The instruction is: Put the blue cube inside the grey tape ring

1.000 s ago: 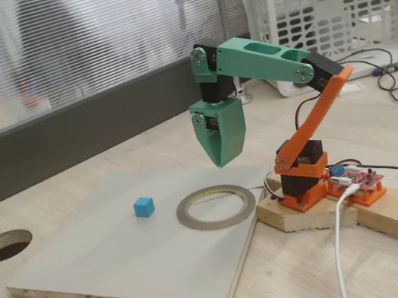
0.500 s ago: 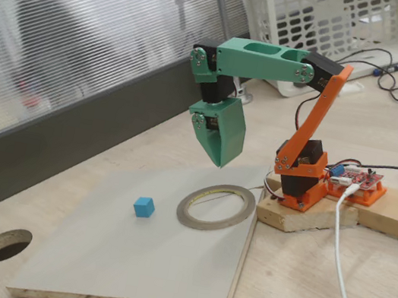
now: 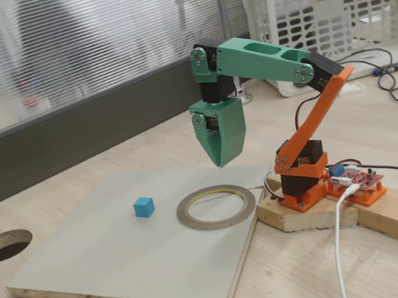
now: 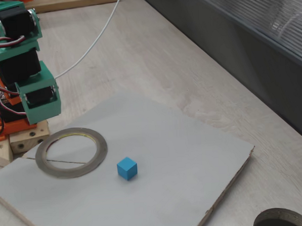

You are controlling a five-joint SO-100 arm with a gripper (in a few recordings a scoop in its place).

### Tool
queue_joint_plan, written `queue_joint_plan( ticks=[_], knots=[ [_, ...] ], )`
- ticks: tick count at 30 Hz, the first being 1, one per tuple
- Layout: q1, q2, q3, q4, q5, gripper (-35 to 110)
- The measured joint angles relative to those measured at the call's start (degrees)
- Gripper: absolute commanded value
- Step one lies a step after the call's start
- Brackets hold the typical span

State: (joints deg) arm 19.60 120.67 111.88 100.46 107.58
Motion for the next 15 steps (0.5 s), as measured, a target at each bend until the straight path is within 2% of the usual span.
queue_joint_plan(
  ticks=[15],
  knots=[
    [-2.5, 0.0, 0.0, -0.2, 1.1, 2]
  ],
)
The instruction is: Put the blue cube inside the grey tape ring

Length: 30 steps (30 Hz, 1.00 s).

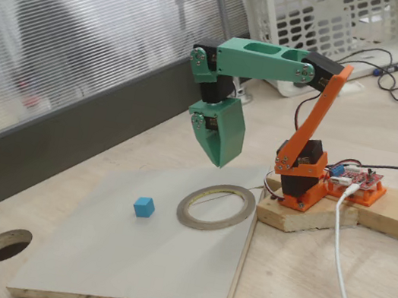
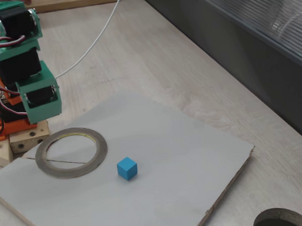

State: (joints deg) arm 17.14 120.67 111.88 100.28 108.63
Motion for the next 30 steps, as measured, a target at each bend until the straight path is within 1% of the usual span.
queue_joint_plan(
  ticks=[5, 7, 13, 17, 19, 27, 30],
  knots=[
    [-14.2, 0.0, 0.4, -0.1, 0.0, 2],
    [-17.8, 0.0, 0.4, -0.1, 0.0, 2],
    [-20.6, -0.6, 0.2, 0.4, 0.0, 2],
    [-20.6, -7.7, -2.1, -0.1, 0.0, 2],
    [-20.6, -12.9, -6.9, -0.4, 0.0, 2],
    [-20.6, -39.4, -39.1, -0.4, 0.0, 2],
    [-19.3, -48.6, -48.6, -0.4, 0.0, 1]
  ],
)
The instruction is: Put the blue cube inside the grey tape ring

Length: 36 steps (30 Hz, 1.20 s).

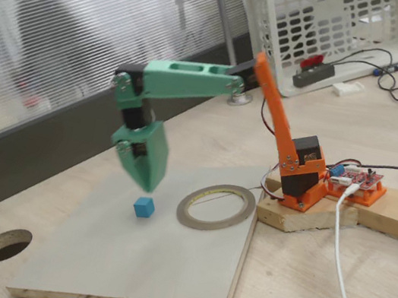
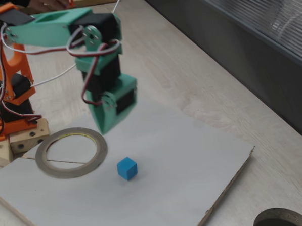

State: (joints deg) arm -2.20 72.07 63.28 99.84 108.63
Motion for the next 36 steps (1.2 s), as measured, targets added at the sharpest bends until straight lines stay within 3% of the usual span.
queue_joint_plan(
  ticks=[36],
  knots=[
    [3.9, -6.4, -5.7, 0.5, 0.2, 2]
  ],
)
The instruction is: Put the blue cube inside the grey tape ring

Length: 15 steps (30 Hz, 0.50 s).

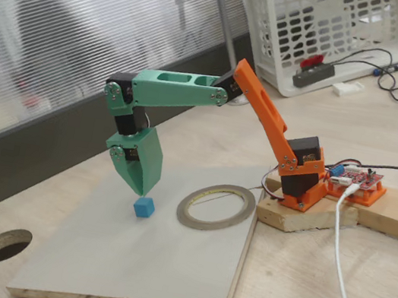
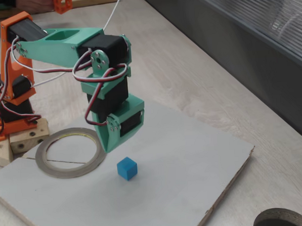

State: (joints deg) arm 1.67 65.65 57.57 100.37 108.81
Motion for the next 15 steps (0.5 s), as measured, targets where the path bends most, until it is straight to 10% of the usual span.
queue_joint_plan(
  ticks=[15],
  knots=[
    [0.0, 0.0, 0.0, 0.1, -0.6, 79]
  ],
)
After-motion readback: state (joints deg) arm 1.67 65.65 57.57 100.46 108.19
